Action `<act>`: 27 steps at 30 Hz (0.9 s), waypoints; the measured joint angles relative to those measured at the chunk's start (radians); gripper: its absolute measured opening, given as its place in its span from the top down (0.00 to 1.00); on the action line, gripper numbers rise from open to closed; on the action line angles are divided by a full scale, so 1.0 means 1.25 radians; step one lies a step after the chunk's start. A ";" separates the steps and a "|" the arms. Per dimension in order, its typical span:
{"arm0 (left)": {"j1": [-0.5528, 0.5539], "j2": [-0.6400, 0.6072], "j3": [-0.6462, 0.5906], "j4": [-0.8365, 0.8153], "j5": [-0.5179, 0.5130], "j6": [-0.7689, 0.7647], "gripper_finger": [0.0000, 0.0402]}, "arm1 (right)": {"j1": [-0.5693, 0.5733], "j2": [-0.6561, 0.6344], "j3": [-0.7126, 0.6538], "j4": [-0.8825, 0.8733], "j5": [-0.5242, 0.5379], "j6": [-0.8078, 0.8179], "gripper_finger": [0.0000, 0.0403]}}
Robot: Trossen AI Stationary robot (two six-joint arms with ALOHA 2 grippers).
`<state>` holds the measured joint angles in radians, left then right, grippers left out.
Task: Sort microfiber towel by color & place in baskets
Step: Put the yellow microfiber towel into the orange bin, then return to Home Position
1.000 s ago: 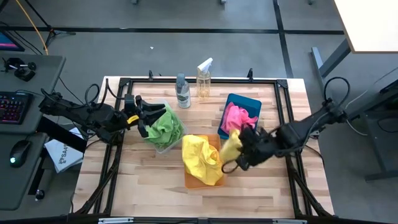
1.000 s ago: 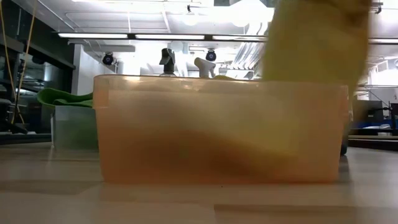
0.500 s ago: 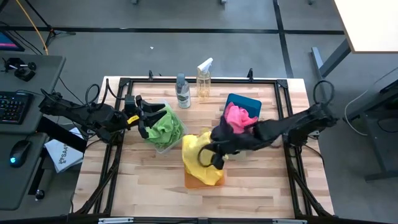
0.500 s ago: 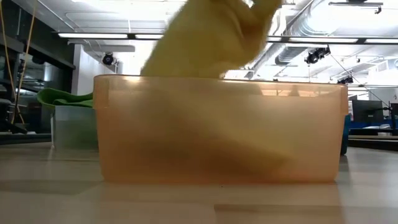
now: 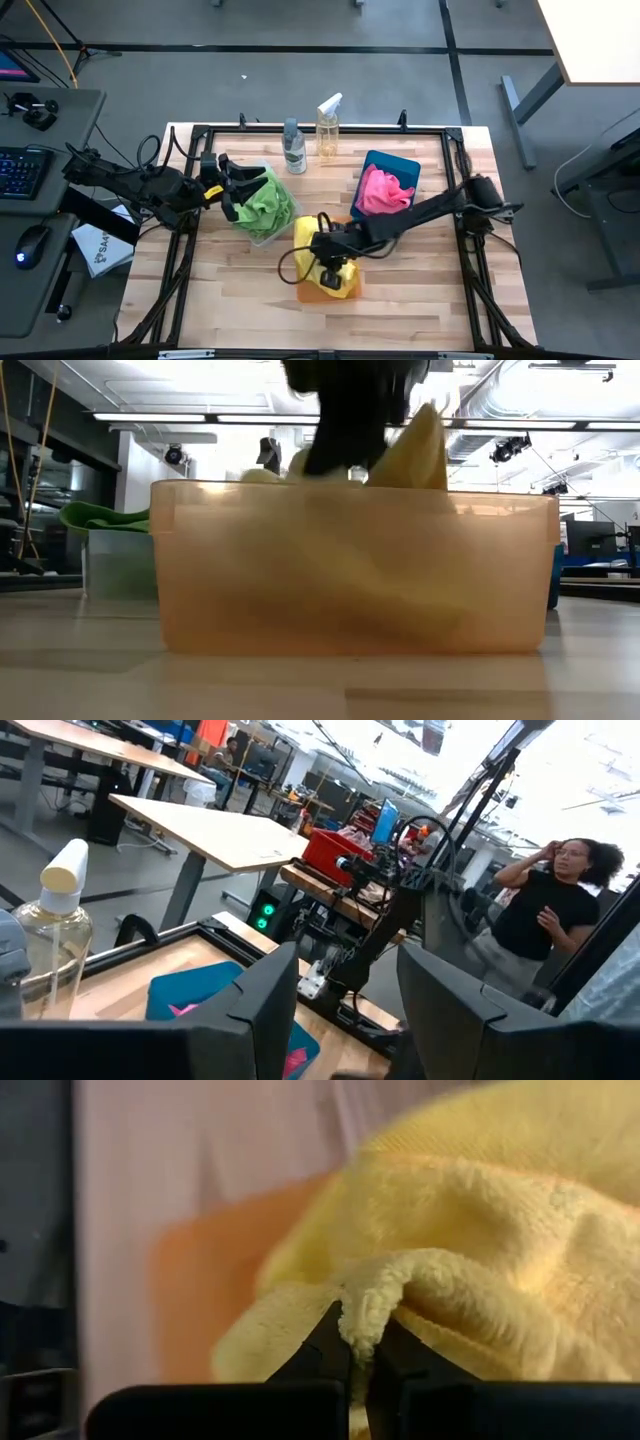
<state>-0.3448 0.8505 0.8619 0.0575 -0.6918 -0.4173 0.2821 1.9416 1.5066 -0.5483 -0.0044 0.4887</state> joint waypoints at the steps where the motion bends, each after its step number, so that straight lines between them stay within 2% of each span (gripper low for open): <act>1: 0.000 0.000 0.000 0.001 0.000 -0.001 0.60 | -0.004 0.015 0.000 -0.004 -0.003 -0.010 1.00; 8: 0.000 0.000 0.000 0.000 0.033 -0.019 0.60 | -0.009 0.121 0.001 0.000 -0.006 -0.036 0.99; 11: 0.000 0.000 0.000 0.001 0.044 -0.019 0.60 | -0.012 0.129 0.003 0.001 -0.030 -0.018 0.95; 14: 0.000 0.000 0.000 0.000 0.044 -0.007 0.60 | -0.018 0.118 0.015 -0.018 -0.056 -0.024 0.85; 19: 0.000 0.000 0.000 -0.002 0.044 0.007 0.60 | -0.017 0.064 0.078 -0.076 -0.044 -0.083 0.63; 24: 0.000 0.000 0.000 -0.006 0.043 0.028 0.60 | -0.018 0.044 0.171 -0.253 -0.043 -0.162 0.42; 27: 0.000 0.000 0.000 -0.006 0.042 0.048 0.60 | -0.021 0.036 0.225 -0.349 -0.045 -0.203 0.34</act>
<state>-0.3450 0.8505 0.8619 0.0496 -0.6392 -0.3568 0.2564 1.9863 1.7885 -0.9849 -0.0610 0.2345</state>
